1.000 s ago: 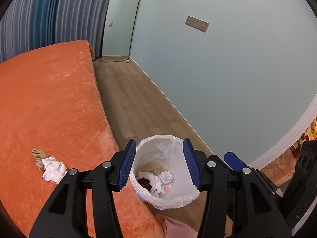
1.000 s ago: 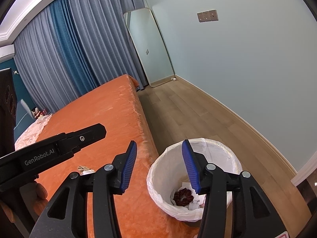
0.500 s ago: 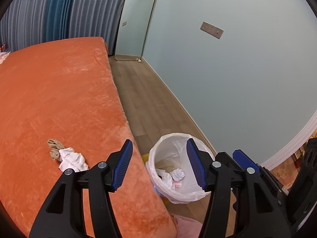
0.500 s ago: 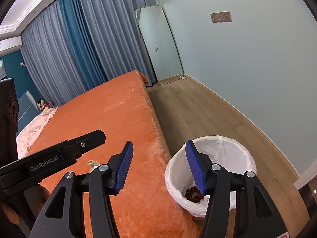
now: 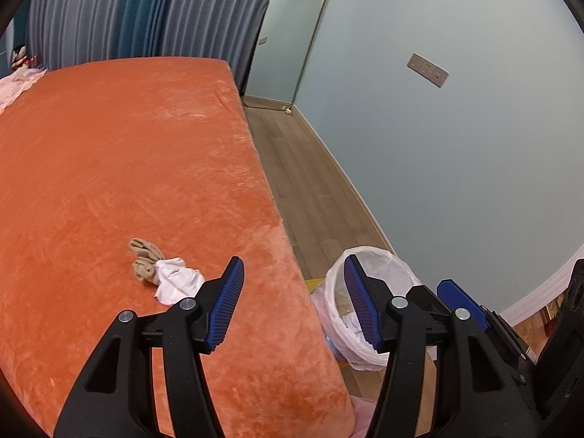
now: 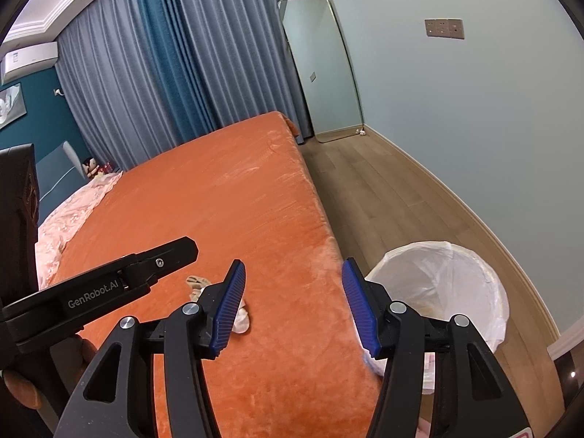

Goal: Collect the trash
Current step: 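Move both tools back over the tan and white socks on the bed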

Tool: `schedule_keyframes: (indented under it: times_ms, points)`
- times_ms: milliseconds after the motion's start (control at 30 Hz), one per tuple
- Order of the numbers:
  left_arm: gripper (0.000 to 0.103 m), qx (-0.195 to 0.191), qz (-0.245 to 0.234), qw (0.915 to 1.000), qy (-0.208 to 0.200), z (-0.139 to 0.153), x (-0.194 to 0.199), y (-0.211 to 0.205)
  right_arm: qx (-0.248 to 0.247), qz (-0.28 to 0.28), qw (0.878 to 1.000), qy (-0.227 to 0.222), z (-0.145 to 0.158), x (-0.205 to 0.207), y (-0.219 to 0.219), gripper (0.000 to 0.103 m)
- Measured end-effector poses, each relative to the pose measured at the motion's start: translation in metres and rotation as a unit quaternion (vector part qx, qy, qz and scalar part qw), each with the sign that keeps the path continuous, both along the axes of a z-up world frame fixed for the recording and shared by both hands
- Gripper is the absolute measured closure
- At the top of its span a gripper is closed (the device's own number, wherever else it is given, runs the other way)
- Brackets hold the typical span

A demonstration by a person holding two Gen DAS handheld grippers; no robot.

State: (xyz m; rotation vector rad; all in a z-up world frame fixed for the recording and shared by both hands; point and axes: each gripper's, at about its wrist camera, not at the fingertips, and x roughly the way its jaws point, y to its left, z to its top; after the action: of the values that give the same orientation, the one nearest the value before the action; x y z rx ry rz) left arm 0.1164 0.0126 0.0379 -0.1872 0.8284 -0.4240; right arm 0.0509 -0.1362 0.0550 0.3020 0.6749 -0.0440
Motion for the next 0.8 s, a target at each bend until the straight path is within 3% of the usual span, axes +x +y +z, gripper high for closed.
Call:
schedule_keyframes:
  times_ms: [467, 667, 800]
  points:
    - [0.044, 0.005, 0.071, 0.9967, 0.04, -0.039, 0.025, 0.083, -0.004, 0.047, 0.998, 0.035, -0.029, 0.031, 0.061, 0.049]
    - [0.032, 0.014, 0.107, 0.9922, 0.064, -0.065, 0.04, 0.118, -0.006, 0.068, 0.996, 0.059, -0.053, 0.046, 0.084, 0.049]
    - [0.031, 0.014, 0.125, 0.9883, 0.086, -0.088, 0.054, 0.139, -0.007, 0.08, 0.994, 0.079, -0.076, 0.061, 0.102, 0.049]
